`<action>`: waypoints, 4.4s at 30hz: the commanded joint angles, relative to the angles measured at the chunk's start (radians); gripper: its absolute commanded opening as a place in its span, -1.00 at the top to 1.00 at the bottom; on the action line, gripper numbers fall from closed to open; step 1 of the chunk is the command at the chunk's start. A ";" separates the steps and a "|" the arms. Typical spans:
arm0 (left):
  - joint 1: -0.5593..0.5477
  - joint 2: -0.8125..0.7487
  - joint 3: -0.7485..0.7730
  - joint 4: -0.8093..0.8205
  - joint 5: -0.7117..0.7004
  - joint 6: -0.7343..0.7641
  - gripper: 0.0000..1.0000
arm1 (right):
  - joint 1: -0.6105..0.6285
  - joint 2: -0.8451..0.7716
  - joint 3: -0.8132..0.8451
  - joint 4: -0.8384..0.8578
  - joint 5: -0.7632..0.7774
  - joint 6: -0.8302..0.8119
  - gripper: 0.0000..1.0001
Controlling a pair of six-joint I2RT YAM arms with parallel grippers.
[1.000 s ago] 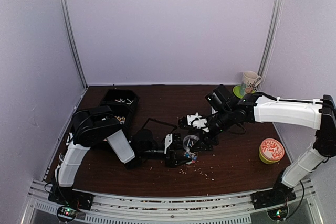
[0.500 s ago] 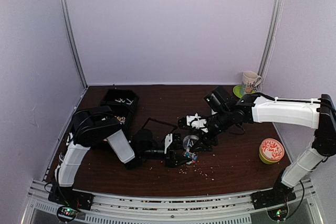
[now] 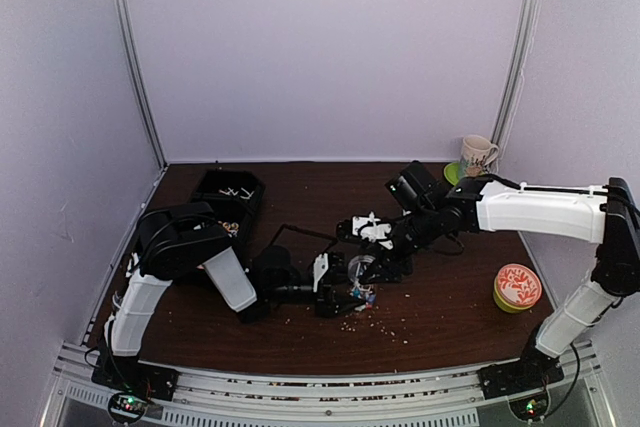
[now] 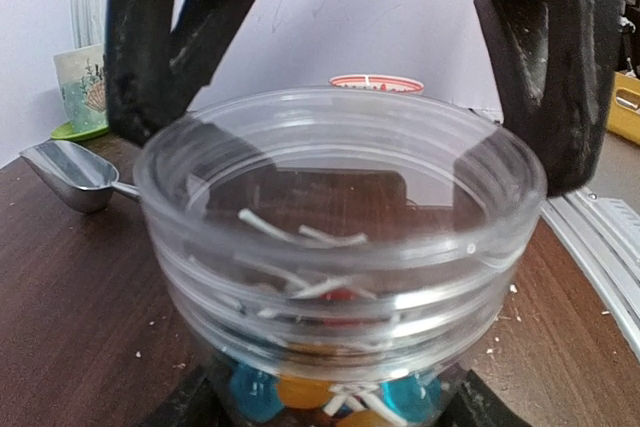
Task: Pack the candies
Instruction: Screw the bottle lid onto the packing bottle.
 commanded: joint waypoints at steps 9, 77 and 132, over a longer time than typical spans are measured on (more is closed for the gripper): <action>0.004 0.004 -0.030 -0.006 -0.307 -0.003 0.05 | 0.032 0.015 0.003 0.079 0.208 0.257 -0.22; 0.008 0.007 -0.035 -0.011 -0.201 0.012 0.03 | -0.133 0.156 0.162 -0.110 -0.157 0.528 0.66; 0.014 0.036 -0.043 0.084 0.013 -0.005 0.10 | -0.061 -0.111 -0.083 0.130 -0.111 -0.026 -0.39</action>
